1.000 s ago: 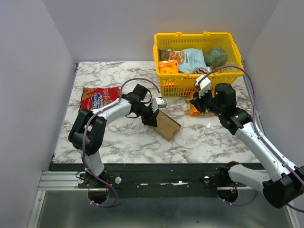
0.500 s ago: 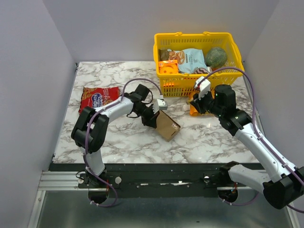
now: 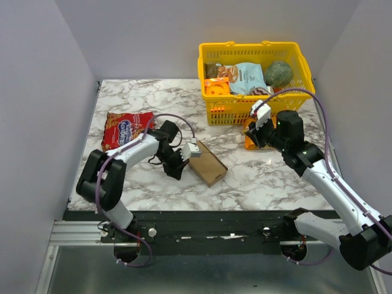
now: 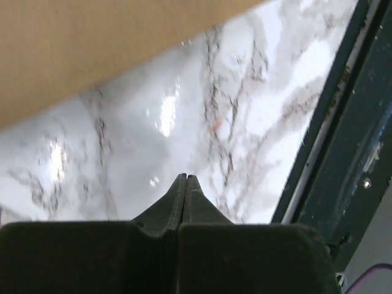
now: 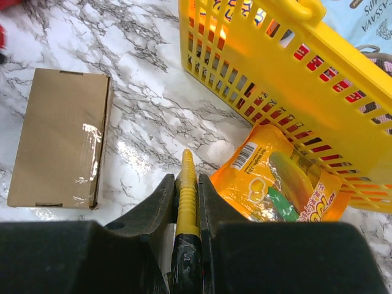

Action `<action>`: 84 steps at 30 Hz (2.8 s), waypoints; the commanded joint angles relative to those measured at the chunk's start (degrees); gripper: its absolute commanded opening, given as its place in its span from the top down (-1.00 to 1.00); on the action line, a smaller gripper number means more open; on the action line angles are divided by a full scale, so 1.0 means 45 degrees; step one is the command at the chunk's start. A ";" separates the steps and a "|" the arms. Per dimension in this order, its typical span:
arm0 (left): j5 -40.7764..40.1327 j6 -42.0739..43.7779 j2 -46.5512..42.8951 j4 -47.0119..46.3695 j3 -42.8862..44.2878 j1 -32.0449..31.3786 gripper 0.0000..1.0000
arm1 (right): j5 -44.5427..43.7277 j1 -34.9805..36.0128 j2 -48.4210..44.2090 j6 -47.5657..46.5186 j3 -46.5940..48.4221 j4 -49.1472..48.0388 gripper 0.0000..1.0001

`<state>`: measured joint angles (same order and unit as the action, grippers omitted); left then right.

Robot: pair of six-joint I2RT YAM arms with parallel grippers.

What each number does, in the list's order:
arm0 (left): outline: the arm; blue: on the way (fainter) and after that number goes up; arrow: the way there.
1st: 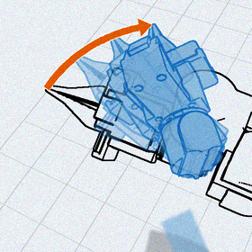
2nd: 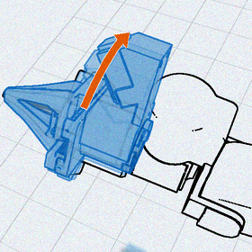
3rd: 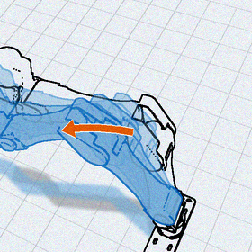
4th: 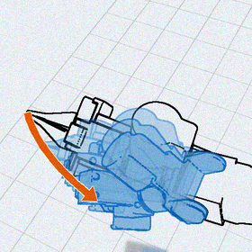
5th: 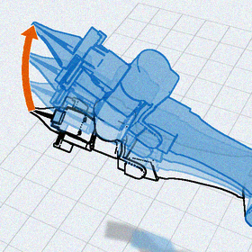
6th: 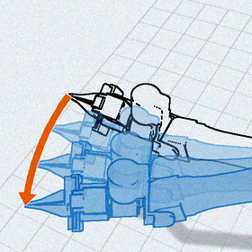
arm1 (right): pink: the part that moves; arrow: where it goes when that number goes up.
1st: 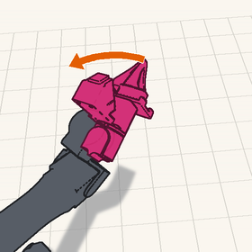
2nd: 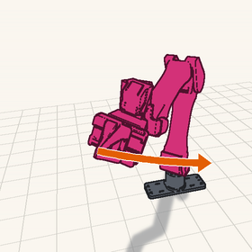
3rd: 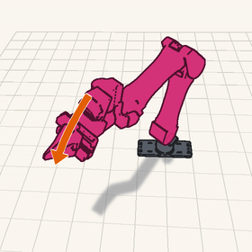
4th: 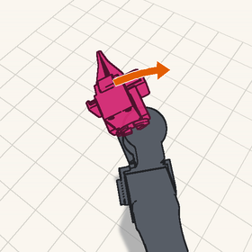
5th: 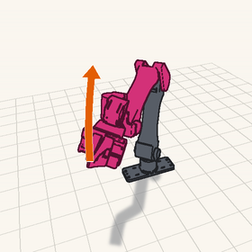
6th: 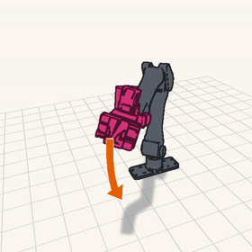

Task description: Unpack the express box

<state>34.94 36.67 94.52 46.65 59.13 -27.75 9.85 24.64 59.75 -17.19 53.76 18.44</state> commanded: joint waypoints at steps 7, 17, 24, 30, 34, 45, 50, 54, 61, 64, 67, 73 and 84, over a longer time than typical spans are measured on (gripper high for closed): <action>0.1200 -0.0620 -0.2275 -0.1261 0.0510 0.0308 0.78 | 0.0565 -0.0066 -0.0445 0.0011 -0.0833 -0.0893 0.99; 0.1474 -0.2581 0.1064 -0.3062 0.2503 -0.0298 0.84 | 0.0449 -0.0047 -0.0698 -0.0047 -0.0774 -0.0660 0.99; 0.1260 -0.2348 0.1633 -0.2536 0.2388 -0.0396 0.91 | 0.0410 -0.0066 -0.0894 -0.0105 -0.0969 -0.0503 0.99; 0.1123 -0.2132 0.1067 -0.2496 0.1333 -0.0396 0.92 | 0.0468 -0.0086 -0.0816 -0.0125 -0.0989 -0.0582 0.99; 0.0518 -0.2327 0.0793 -0.2535 0.0826 -0.0377 0.93 | 0.0507 -0.0066 -0.0680 -0.0145 -0.0892 -0.0640 0.99; 0.2255 -0.1605 -0.2077 -0.3550 -0.0777 -0.0142 0.90 | 0.0605 -0.0086 -0.0328 -0.0164 -0.0774 -0.0679 0.99; 0.2469 -0.0499 -0.1728 -0.2872 -0.0563 -0.0298 0.80 | 0.0703 -0.0086 -0.0211 -0.0125 -0.0735 -0.0718 0.99; 0.2081 0.0853 -0.1474 -0.2536 -0.0680 -0.0552 0.74 | 0.0664 -0.0066 -0.0152 -0.0145 -0.0677 -0.0699 0.99; 0.1573 0.2379 -0.0790 -0.1695 -0.0367 -0.0904 0.75 | 0.0625 -0.0086 -0.0132 -0.0145 -0.0696 -0.0660 0.99; 0.1494 0.2885 -0.0867 -0.1423 -0.0562 -0.0982 0.78 | 0.0624 -0.0086 -0.0152 -0.0184 -0.0755 -0.0660 0.99; 0.1318 0.3159 -0.1257 -0.1364 -0.1088 -0.1002 0.79 | 0.0624 -0.0086 -0.0171 -0.0184 -0.0813 -0.0640 0.99; 0.0849 0.3552 -0.2526 -0.1538 -0.2319 -0.1021 0.81 | 0.0644 -0.0086 -0.0035 -0.0184 -0.0697 -0.0659 0.99; 0.0790 0.2849 -0.2645 -0.2653 -0.2731 -0.1021 0.81 | 0.0937 -0.0086 0.0278 -0.0164 -0.0481 -0.0738 0.99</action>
<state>39.44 50.28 82.50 36.82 46.92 -32.12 12.80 24.62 60.75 -17.61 50.09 16.25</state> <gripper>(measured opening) 0.092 0.246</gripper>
